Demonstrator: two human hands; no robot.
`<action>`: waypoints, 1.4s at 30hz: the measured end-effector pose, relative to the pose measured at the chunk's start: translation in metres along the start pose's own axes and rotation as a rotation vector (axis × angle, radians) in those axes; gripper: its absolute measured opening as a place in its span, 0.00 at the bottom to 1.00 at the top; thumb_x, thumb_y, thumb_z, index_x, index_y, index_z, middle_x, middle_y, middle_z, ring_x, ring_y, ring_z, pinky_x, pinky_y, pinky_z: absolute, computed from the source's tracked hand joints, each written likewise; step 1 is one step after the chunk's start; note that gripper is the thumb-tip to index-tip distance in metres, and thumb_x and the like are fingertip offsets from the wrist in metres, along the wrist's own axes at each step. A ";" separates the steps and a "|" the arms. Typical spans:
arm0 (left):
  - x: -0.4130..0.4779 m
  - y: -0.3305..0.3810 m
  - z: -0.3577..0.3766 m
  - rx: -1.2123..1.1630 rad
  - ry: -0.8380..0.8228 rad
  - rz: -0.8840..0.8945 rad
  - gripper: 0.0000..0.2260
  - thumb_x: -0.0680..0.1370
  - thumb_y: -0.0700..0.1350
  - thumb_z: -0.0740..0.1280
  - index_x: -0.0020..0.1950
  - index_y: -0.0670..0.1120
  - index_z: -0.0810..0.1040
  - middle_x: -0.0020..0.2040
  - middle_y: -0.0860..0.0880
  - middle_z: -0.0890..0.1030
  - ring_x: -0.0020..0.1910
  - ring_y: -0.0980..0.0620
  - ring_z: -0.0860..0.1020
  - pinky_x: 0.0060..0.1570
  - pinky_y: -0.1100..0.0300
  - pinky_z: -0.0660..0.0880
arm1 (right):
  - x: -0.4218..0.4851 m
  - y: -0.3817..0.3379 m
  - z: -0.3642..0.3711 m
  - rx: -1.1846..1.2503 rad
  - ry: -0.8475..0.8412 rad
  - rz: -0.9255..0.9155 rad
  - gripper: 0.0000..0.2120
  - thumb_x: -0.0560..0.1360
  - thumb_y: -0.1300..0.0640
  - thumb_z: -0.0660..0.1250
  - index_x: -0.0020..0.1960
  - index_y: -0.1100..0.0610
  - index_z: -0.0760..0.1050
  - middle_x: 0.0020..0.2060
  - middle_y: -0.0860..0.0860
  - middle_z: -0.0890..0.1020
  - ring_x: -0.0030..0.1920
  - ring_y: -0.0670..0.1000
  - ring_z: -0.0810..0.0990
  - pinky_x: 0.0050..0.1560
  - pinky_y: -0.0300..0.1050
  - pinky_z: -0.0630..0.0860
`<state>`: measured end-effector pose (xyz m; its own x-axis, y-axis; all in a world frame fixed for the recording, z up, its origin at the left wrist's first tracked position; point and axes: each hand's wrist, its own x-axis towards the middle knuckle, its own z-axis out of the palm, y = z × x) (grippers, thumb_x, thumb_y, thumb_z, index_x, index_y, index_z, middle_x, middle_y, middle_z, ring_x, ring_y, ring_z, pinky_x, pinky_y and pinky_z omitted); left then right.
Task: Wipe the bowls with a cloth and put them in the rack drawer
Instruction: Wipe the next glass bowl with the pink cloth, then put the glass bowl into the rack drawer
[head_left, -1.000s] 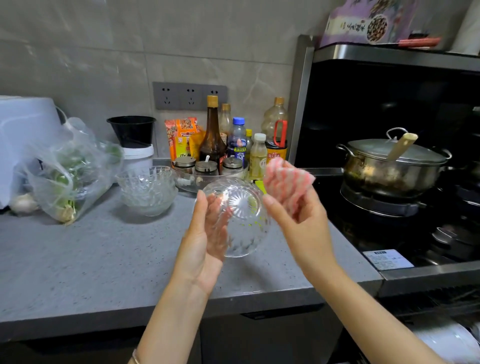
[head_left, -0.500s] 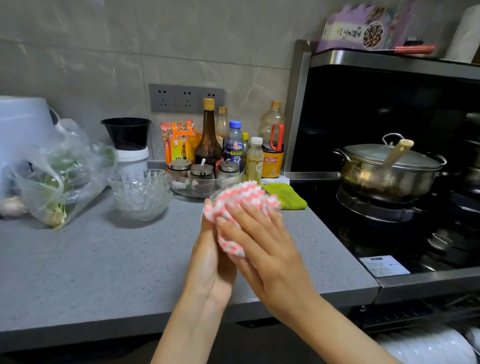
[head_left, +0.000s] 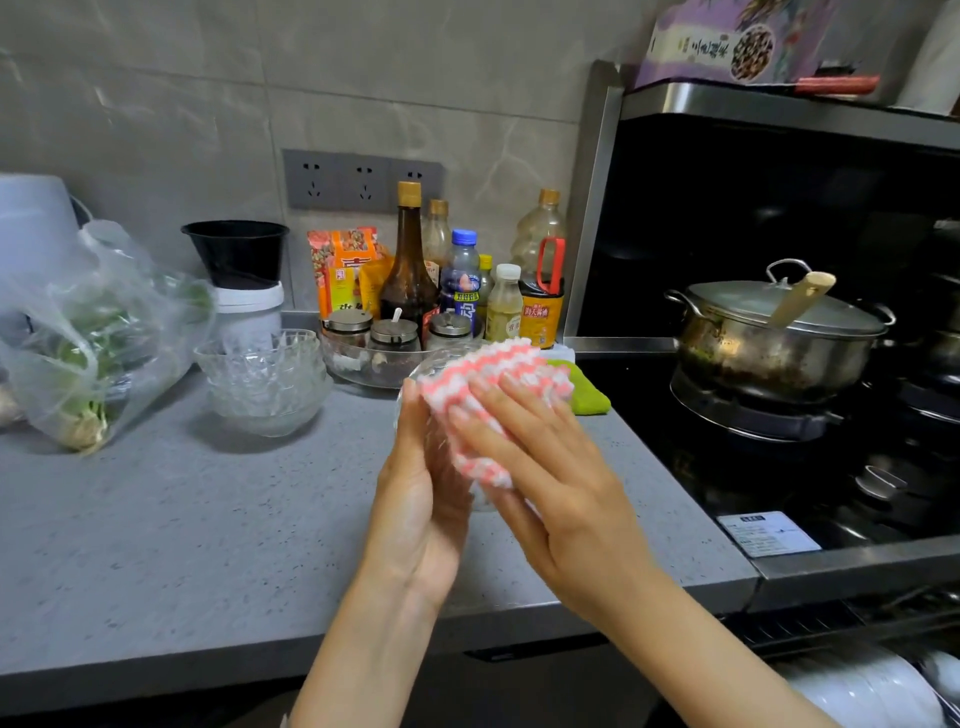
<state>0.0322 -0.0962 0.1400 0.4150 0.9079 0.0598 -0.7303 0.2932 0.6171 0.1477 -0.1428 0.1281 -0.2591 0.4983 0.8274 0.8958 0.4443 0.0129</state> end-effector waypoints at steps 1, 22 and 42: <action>0.002 0.000 -0.001 0.001 0.015 0.022 0.15 0.72 0.57 0.64 0.46 0.49 0.85 0.49 0.50 0.85 0.45 0.55 0.84 0.43 0.61 0.80 | 0.003 0.004 -0.001 0.030 0.014 0.036 0.20 0.81 0.57 0.58 0.72 0.57 0.65 0.71 0.54 0.69 0.74 0.52 0.63 0.73 0.53 0.61; 0.028 -0.018 -0.043 0.131 0.111 0.000 0.10 0.70 0.54 0.66 0.44 0.50 0.79 0.35 0.55 0.83 0.33 0.61 0.81 0.28 0.71 0.74 | -0.120 0.070 -0.017 -0.055 -0.615 0.581 0.33 0.73 0.29 0.49 0.75 0.40 0.54 0.73 0.31 0.49 0.74 0.33 0.42 0.73 0.33 0.43; -0.067 -0.192 0.049 0.105 -0.195 -0.503 0.08 0.64 0.53 0.70 0.30 0.50 0.84 0.34 0.53 0.83 0.30 0.59 0.80 0.44 0.63 0.68 | -0.211 0.047 -0.171 1.282 0.200 1.347 0.41 0.50 0.48 0.85 0.61 0.55 0.79 0.56 0.57 0.82 0.47 0.50 0.84 0.43 0.41 0.82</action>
<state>0.1711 -0.2274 0.0560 0.7992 0.5880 -0.1246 -0.3620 0.6363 0.6812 0.3060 -0.3544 0.0498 0.4262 0.9041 -0.0323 -0.3702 0.1417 -0.9181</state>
